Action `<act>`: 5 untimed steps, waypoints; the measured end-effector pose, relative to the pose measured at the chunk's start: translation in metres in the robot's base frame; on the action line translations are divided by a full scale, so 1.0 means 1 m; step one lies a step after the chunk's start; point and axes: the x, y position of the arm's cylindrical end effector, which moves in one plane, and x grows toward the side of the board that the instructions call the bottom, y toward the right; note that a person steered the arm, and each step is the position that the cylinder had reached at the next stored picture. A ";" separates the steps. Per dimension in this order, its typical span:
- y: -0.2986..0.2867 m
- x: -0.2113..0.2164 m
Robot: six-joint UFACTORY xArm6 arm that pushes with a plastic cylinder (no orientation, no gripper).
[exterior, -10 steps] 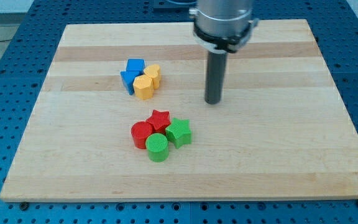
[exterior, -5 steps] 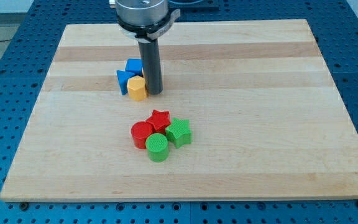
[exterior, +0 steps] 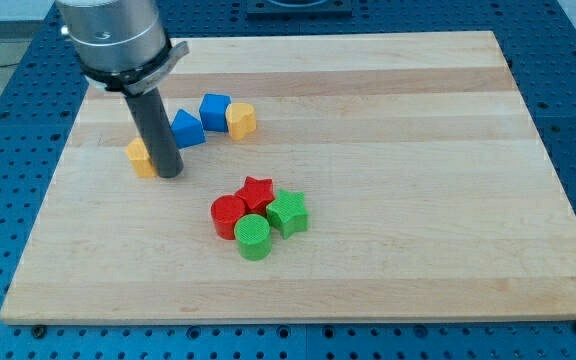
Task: Move the yellow hexagon towards the top left corner of the board
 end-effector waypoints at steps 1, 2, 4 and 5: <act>-0.028 -0.014; -0.038 -0.009; -0.076 0.011; -0.084 0.008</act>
